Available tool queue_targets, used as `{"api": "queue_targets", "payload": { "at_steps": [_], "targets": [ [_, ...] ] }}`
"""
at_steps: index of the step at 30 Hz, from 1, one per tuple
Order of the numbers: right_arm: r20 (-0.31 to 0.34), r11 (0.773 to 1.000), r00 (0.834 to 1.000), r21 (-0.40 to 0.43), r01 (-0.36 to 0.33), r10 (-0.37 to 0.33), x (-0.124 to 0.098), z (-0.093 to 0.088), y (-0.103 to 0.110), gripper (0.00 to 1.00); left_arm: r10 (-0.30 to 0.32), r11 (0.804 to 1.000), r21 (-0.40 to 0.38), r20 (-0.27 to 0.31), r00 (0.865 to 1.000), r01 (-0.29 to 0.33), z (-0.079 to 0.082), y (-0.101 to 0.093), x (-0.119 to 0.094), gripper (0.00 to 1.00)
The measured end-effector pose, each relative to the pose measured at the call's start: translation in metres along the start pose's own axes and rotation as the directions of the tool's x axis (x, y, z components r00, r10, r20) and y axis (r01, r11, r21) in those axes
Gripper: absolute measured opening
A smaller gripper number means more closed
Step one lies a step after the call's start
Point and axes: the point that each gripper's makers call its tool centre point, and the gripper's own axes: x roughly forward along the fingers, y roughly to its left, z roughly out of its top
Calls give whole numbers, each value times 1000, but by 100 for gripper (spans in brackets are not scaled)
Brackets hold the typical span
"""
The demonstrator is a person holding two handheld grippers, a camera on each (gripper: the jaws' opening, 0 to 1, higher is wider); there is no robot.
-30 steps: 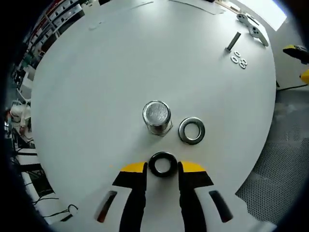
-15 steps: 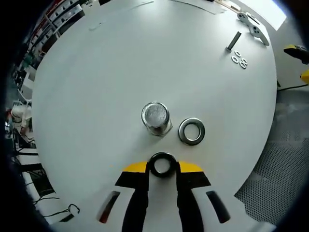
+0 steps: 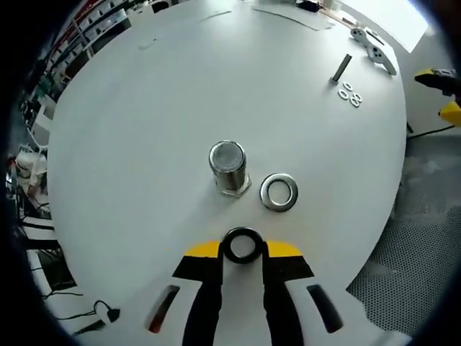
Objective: Place the washer onto the threaded stud by aligning its center hole with the stud, sliding it down to the base, and recovering from edge contact or off-axis alignment until the washer reaches the visible bottom stop.
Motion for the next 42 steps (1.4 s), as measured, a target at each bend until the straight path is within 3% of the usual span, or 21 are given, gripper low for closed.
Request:
{"api": "queue_targets", "payload": {
  "at_steps": [5, 14, 24, 34, 42],
  "targets": [
    [1, 1000, 1000, -6, -2, 2, 0, 1, 1, 53, 3, 1000, -12, 45, 999, -2, 9, 3, -10, 18],
    [-1, 1000, 1000, -6, -2, 2, 1, 1, 0, 53, 11, 1000, 21, 83, 996, -13, 20, 8, -29, 18],
    [-4, 1000, 1000, -10, -2, 2, 1, 0, 0, 53, 5, 998, 64, 143, 990, -15, 43, 10, -52, 18],
    [-2, 1000, 1000, -11, -3, 3, 1, 1, 0, 53, -2, 994, 106, 165, 986, -16, 59, 5, -59, 18],
    [1, 1000, 1000, -13, -6, 6, 0, 1, 1, 53, -16, 988, 156, 138, 990, -5, 69, 0, -55, 18]
  ]
}}
